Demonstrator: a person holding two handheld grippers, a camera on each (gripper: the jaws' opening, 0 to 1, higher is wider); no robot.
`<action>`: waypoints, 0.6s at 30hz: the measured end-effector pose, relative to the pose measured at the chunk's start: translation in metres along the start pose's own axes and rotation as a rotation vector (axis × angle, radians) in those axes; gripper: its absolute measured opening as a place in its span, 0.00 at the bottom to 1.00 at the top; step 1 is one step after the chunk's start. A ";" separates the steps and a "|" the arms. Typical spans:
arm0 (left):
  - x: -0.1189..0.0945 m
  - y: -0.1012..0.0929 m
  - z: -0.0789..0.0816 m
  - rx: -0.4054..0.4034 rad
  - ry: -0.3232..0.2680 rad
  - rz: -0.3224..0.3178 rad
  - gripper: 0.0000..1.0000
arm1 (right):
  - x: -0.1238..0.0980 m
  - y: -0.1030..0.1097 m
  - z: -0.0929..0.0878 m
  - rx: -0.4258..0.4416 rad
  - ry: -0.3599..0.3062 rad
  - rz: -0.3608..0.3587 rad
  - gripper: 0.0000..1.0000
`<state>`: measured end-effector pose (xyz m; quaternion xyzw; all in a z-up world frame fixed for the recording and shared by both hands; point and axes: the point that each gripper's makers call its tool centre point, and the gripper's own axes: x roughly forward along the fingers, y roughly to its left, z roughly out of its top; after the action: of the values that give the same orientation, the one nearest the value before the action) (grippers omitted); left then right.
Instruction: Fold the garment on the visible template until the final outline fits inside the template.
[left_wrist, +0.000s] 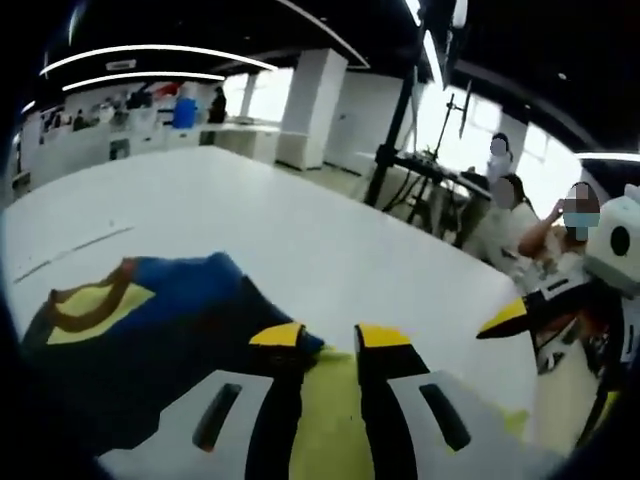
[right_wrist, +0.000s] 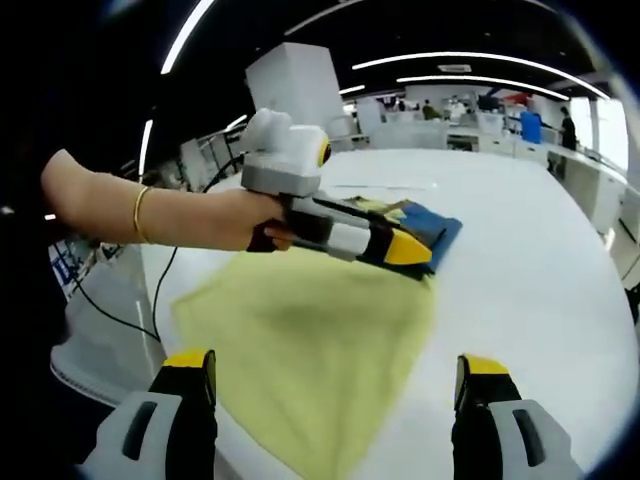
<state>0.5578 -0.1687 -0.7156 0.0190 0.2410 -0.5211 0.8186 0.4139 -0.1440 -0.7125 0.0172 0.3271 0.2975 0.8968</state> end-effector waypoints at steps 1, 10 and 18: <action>-0.003 -0.001 0.003 0.017 -0.011 0.000 0.34 | 0.000 0.002 0.000 -0.005 0.006 0.010 0.99; -0.024 0.004 0.010 0.028 -0.033 -0.002 0.71 | 0.002 0.012 0.003 -0.046 0.044 0.055 0.99; -0.054 0.015 0.011 0.007 -0.020 0.034 0.97 | 0.003 0.024 0.009 -0.097 0.070 0.101 0.99</action>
<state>0.5568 -0.1195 -0.6875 0.0209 0.2307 -0.5080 0.8297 0.4085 -0.1212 -0.7011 -0.0201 0.3425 0.3582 0.8683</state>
